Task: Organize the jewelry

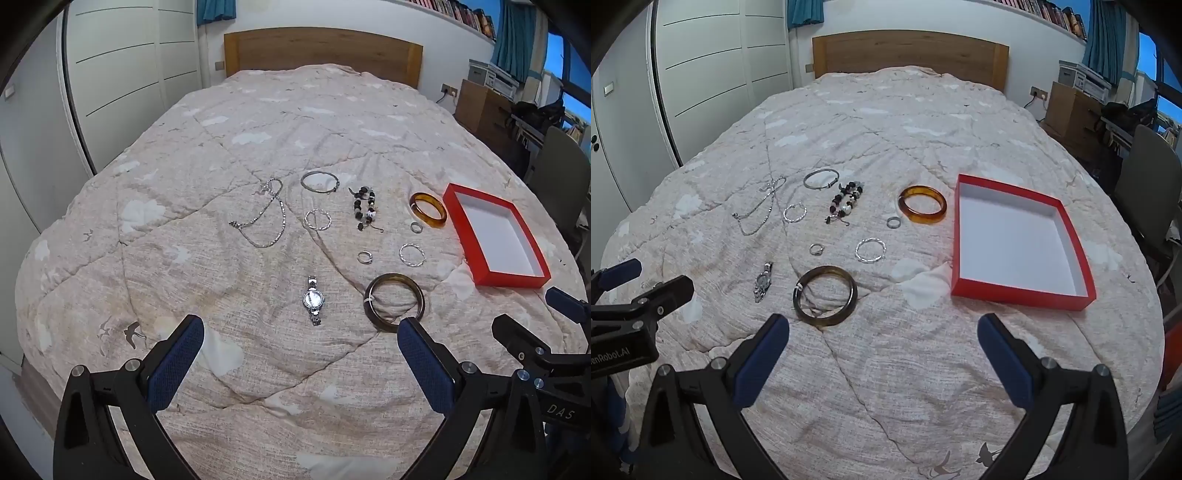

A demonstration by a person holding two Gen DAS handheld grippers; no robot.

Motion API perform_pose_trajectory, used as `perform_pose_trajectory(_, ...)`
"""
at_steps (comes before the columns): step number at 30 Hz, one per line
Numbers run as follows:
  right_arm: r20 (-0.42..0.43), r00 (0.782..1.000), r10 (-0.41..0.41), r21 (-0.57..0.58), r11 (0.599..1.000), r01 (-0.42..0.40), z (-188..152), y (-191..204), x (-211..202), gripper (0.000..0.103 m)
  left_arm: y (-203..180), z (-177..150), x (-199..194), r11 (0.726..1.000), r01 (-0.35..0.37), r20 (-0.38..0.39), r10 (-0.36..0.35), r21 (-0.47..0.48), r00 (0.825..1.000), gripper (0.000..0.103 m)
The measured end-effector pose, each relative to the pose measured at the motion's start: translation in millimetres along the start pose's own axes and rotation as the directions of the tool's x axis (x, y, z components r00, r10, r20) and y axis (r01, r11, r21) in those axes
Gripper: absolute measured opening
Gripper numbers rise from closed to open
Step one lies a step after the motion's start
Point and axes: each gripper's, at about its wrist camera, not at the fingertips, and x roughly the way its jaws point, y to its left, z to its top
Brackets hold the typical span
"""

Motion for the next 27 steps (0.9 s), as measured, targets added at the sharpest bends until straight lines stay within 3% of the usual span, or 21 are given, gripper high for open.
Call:
perform_pose_trajectory(14, 0.022, 1.000, -0.002, 0.016, 1.000, 0.002, -1.9, -4.4, -1.4, 0.103, 0.0, 1.4, -5.1, 0.999, -0.047, 0.046, 0.047, 0.002, 0.998, 0.103)
perform_pose_trajectory(27, 0.038, 0.999, -0.017, 0.011, 1.000, 0.017, -3.7, -4.4, -2.2, 0.103, 3.2, 1.4, -5.0, 0.999, -0.041, 0.049, 0.042, -0.006, 0.998, 0.102)
